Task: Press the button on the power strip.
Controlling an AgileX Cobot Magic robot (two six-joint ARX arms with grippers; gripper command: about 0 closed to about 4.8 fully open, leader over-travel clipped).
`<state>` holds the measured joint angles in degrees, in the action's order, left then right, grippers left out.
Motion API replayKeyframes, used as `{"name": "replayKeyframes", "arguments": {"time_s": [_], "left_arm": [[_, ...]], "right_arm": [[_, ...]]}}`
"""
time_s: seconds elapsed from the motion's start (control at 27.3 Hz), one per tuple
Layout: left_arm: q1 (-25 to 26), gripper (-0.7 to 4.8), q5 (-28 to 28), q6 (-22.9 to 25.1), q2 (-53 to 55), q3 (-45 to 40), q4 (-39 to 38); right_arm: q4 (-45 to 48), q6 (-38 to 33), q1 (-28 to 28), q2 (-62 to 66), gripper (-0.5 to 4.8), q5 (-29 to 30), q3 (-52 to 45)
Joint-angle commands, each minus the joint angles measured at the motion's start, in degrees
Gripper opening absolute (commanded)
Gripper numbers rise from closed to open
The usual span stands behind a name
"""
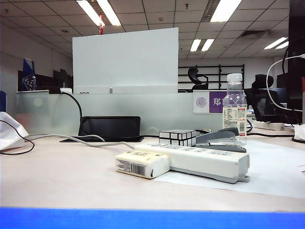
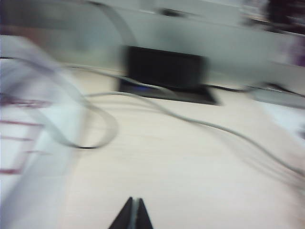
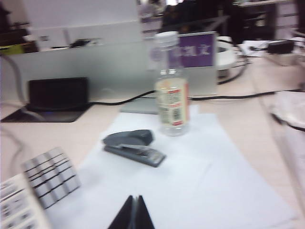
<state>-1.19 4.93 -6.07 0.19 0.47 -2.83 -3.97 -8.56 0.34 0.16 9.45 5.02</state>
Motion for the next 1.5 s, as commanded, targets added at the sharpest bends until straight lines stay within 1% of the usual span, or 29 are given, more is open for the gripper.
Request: {"name": "replayKeyframes", "arguments": {"time_s": [0.04,0.07,0.18,0.7,0.84,1.03,1.1,1.5], "left_arm": [[6.19,-0.05,0.26,0.02,-0.09,0.09,0.28],[8.02,-0.05,0.26,0.04,-0.07,0.09,0.28],[10.64,-0.05,0.24,0.04,-0.07,0.09,0.28],[10.38,-0.05,0.39,0.02,-0.07,0.09,0.28],[8.9,-0.05,0.26,0.02,-0.07,0.07,0.28],[4.74,-0.05,0.57,0.02,-0.09,0.09,0.28],[4.74,-0.05,1.79,0.02,-0.07,0.09,0.28],[4.85,-0.05,1.77,0.04,-0.07,0.09,0.28]], "right_arm": [[0.96,-0.02,0.04,-0.07,0.0,-3.54,0.17],[1.07,-0.02,0.04,-0.07,0.0,-3.58,0.17],[1.25,-0.04,0.11,-0.07,0.0,-3.32,0.2],[0.7,-0.07,0.09,-0.07,0.0,-3.15,0.17],[0.74,-0.07,0.09,-0.07,0.0,-3.15,0.17],[0.74,-0.07,0.09,-0.07,0.0,-3.15,0.17],[0.72,-0.04,0.09,-0.07,0.0,-3.15,0.17],[0.74,-0.04,0.09,-0.07,0.0,-3.15,0.17]]}}
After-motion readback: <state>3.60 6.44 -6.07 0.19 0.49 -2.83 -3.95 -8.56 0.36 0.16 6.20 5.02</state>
